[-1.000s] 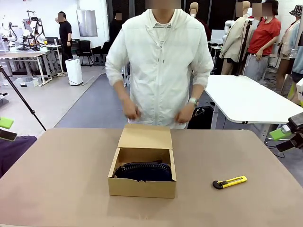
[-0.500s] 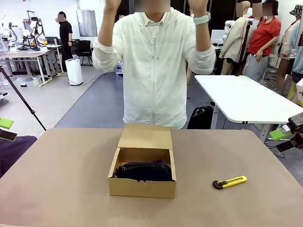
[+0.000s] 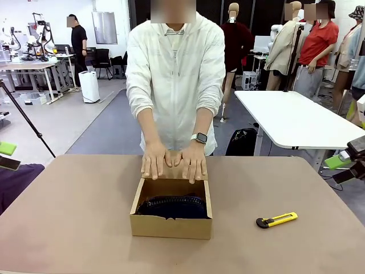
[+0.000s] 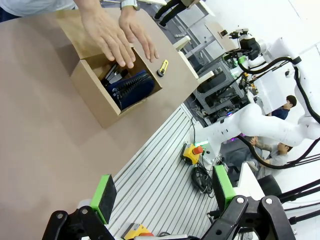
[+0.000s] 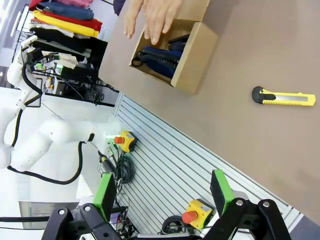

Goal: Pack the items into the box.
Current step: Close the Mailer Box.

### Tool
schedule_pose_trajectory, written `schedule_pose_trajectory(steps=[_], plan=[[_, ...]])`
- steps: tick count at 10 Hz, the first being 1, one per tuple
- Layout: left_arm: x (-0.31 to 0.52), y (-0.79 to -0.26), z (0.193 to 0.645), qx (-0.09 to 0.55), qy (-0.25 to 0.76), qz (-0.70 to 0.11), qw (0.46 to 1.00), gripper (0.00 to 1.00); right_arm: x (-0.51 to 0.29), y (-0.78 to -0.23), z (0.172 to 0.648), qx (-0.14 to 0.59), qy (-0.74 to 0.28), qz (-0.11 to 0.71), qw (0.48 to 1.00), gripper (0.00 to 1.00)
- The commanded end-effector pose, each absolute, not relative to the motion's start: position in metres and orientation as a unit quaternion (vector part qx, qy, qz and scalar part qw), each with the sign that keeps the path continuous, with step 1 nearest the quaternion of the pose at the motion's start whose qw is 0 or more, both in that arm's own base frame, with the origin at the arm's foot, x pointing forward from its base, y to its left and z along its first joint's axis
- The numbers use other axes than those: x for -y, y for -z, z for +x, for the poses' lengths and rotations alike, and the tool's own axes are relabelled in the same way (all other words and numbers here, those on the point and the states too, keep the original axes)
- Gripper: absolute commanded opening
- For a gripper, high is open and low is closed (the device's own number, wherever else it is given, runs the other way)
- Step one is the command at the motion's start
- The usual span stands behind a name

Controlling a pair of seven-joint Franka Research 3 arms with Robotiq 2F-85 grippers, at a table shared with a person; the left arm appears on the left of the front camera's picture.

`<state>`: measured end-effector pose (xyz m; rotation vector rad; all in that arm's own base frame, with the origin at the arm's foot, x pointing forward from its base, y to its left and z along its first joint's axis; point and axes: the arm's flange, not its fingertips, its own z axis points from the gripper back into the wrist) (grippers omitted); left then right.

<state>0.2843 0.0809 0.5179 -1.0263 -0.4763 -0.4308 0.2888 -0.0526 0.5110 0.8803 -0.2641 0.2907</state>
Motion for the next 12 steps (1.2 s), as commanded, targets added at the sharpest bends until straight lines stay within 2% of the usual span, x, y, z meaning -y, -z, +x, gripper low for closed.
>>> schedule_pose_trajectory(steps=[1,4,5,7,8,10,11,12], plan=[[-0.081,-0.519,0.283,0.228,0.207,-0.487,0.817,1.0,0.054,-0.513,0.29,0.125,-0.138,0.429,0.884,1.0],[-0.081,-0.518,0.284,0.224,0.202,-0.482,0.822,1.0,0.053,-0.511,0.289,0.127,-0.14,0.423,0.886,1.0],[-0.068,-0.508,0.305,0.172,0.246,-0.493,0.817,1.0,0.041,-0.51,0.316,0.13,-0.139,0.415,0.89,1.0],[-0.026,-0.489,0.39,0.113,0.238,-0.509,0.819,1.0,0.008,-0.491,0.386,0.136,-0.149,0.432,0.879,1.0],[-0.009,-0.471,0.413,0.101,0.223,-0.522,0.817,1.0,-0.002,-0.477,0.414,0.16,-0.109,0.418,0.888,1.0],[0.011,-0.423,0.442,0.139,0.142,-0.544,0.815,1.0,-0.027,-0.448,0.455,0.183,-0.068,0.435,0.879,1.0],[0.018,-0.4,0.452,0.151,0.108,-0.522,0.833,1.0,-0.042,-0.431,0.47,0.156,-0.07,0.44,0.881,1.0],[0.019,-0.404,0.448,0.118,0.103,-0.535,0.83,1.0,-0.044,-0.432,0.469,0.13,-0.077,0.439,0.886,1.0]])
